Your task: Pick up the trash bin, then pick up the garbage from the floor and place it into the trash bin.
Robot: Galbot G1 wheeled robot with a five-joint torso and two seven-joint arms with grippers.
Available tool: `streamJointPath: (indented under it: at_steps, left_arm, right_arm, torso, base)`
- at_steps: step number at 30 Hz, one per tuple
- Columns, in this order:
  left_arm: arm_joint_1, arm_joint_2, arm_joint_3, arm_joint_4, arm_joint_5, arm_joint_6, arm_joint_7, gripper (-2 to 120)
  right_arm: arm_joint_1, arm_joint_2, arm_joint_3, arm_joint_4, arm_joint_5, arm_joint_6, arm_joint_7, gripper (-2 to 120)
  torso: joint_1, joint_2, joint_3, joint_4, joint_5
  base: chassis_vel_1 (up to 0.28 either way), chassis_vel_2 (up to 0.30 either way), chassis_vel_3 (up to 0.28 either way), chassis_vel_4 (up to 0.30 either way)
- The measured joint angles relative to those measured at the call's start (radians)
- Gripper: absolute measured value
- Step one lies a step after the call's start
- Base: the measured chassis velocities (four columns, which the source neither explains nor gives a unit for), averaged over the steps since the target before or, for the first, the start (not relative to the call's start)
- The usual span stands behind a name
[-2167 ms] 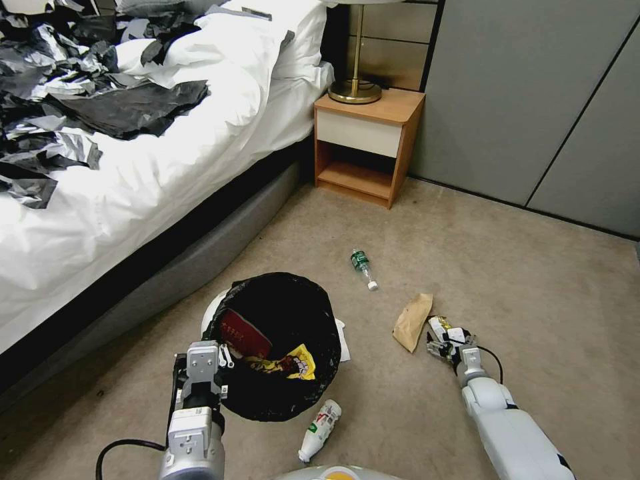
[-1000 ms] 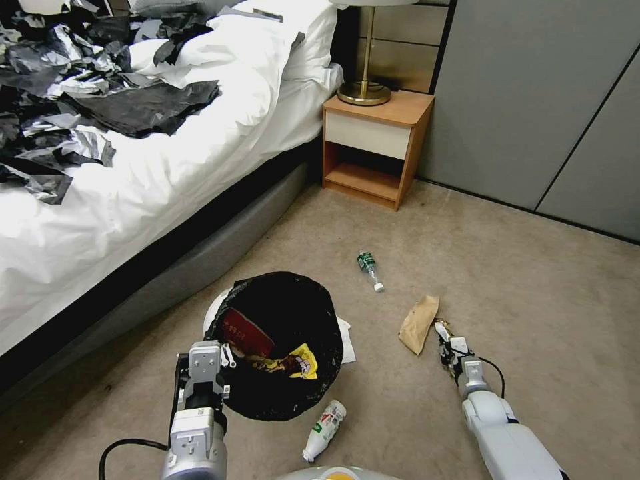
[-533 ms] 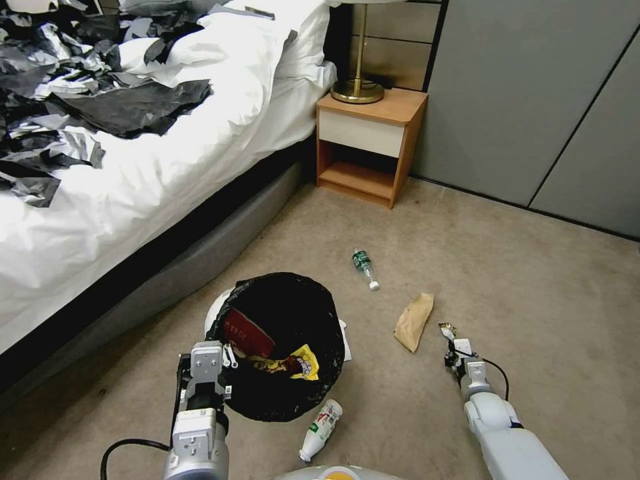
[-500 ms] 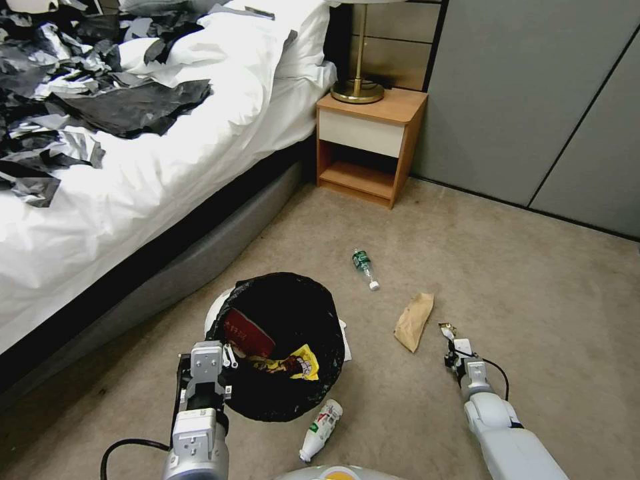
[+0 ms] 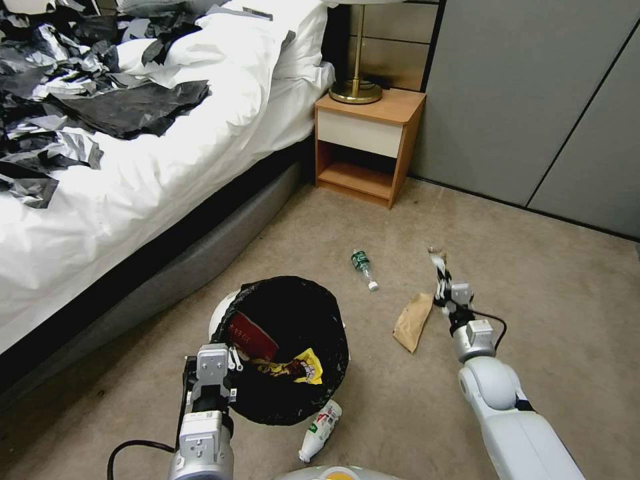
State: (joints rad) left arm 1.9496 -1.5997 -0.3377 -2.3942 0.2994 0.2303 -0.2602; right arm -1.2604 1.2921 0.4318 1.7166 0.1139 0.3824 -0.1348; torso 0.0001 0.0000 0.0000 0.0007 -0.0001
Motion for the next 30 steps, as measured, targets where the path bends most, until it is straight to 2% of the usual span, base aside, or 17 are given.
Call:
streamJointPath:
  at_steps: [1,2,4,6,7,8,9,10,12,16,20,30]
  left_arm:
    - [0.0,0.0,0.001,0.001,0.0,-0.001,0.0,0]
    - [0.0,0.0,0.001,0.001,0.0,-0.001,0.0,0]
    - [0.0,0.0,0.0,0.002,0.001,-0.002,0.0,0]
    - [-0.001,0.001,0.001,0.003,0.001,-0.002,0.0,0]
    - [-0.001,0.001,0.001,0.003,0.001,-0.002,0.0,0]
    - [-0.002,0.001,0.001,0.003,0.001,-0.002,0.0,0]
    - [-0.002,0.001,0.002,0.004,0.001,-0.002,0.0,0]
    - [-0.002,0.001,0.002,0.004,0.001,-0.002,0.0,0]
    - [-0.003,0.001,0.005,0.006,0.001,-0.002,0.0,0]
    - [-0.004,0.0,0.009,0.008,0.002,-0.003,0.001,0]
    - [-0.004,-0.001,0.013,0.012,0.008,-0.004,0.001,0]
    - [-0.004,-0.004,0.018,0.013,0.014,-0.005,0.002,0]
  right_arm:
    - [-0.021,-0.004,-0.022,0.083,0.012,0.031,-0.056,0]
    - [-0.021,-0.004,-0.022,0.083,0.012,0.031,-0.056,0]
    - [-0.055,-0.011,-0.072,0.175,0.02,0.067,-0.135,0]
    - [-0.075,-0.02,-0.119,0.232,0.005,0.087,-0.178,0]
    - [-0.075,-0.02,-0.119,0.232,0.005,0.087,-0.178,0]
    - [-0.086,-0.027,-0.152,0.251,-0.011,0.091,-0.188,0]
    - [-0.092,-0.034,-0.182,0.261,-0.024,0.093,-0.192,0]
    - [-0.092,-0.034,-0.182,0.261,-0.024,0.093,-0.192,0]
    - [-0.102,-0.049,-0.257,0.259,-0.065,0.098,-0.191,0]
    - [-0.103,-0.056,-0.331,0.227,-0.105,0.098,-0.178,0]
    - [-0.097,-0.046,-0.379,0.195,-0.128,0.081,-0.177,0]
    - [-0.064,-0.025,-0.421,0.116,-0.132,0.043,-0.157,0]
  torso:
    - [0.0,0.0,0.0,-0.0007,-0.0016]
    - [0.0,0.0,0.0,-0.0007,-0.0016]
    - [0.0,0.0,0.0,-0.0006,0.0012]
    - [0.0,0.0,0.0,-0.0007,-0.001]
    - [0.0,0.0,0.0,-0.0007,-0.001]
    - [0.0,0.0,0.0,-0.0008,0.0006]
    - [0.0,0.0,0.0,-0.0008,0.0]
    - [0.0,0.0,0.0,-0.0008,0.0]
    - [0.0,0.0,0.0,-0.0007,0.0001]
    - [0.0,0.0,0.0,-0.0007,0.0001]
    - [0.0,0.0,0.0,-0.0008,0.0]
    - [0.0,0.0,0.0,-0.0007,0.0001]
  base:
    - [0.0,0.0,0.0,0.0]
    - [0.0,0.0,0.0,0.0]
    - [0.0,0.0,0.0,0.0]
    - [0.0,0.0,0.0,0.0]
    - [0.0,0.0,0.0,0.0]
    - [0.0,0.0,0.0,0.0]
    - [0.0,0.0,0.0,0.0]
    - [0.0,0.0,0.0,0.0]
    - [0.0,0.0,0.0,0.0]
    - [0.0,0.0,0.0,0.0]
    - [0.0,0.0,0.0,0.0]
    - [0.0,0.0,0.0,0.0]
